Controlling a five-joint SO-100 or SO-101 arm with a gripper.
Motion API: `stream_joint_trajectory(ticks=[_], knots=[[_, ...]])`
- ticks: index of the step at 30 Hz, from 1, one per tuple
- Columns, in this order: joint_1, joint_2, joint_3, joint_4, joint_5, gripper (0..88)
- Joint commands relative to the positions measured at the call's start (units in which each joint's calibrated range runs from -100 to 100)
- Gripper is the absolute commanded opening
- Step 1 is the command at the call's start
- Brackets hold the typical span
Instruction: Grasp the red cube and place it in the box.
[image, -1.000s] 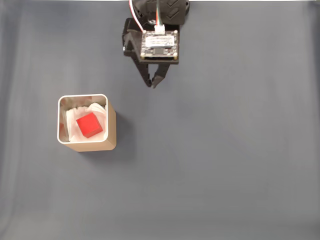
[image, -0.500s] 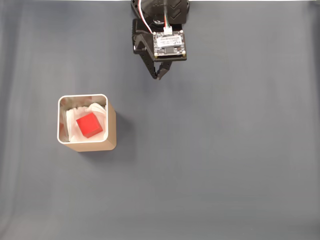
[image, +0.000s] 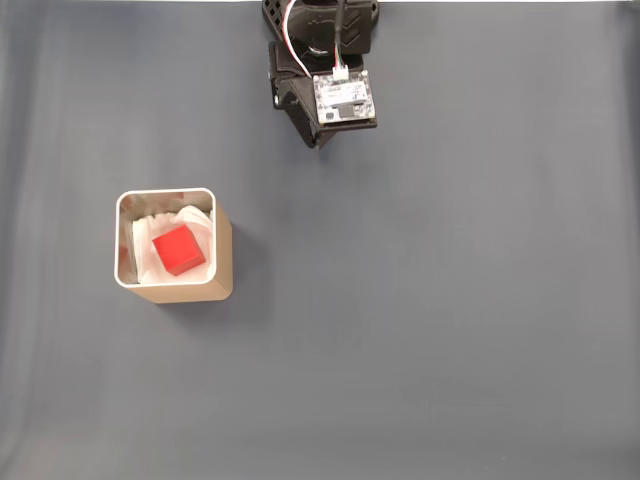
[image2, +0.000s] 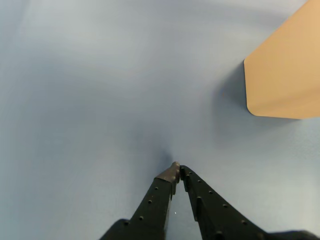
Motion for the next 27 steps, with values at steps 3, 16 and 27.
stream_joint_trajectory(ticks=[3,16,27], knots=[[-0.36,-1.26,1.91,1.62,0.68,0.2],[-0.36,-1.43,8.47,2.11,1.03,0.2],[-1.99,-1.52,9.29,6.79,-1.86,0.3]])
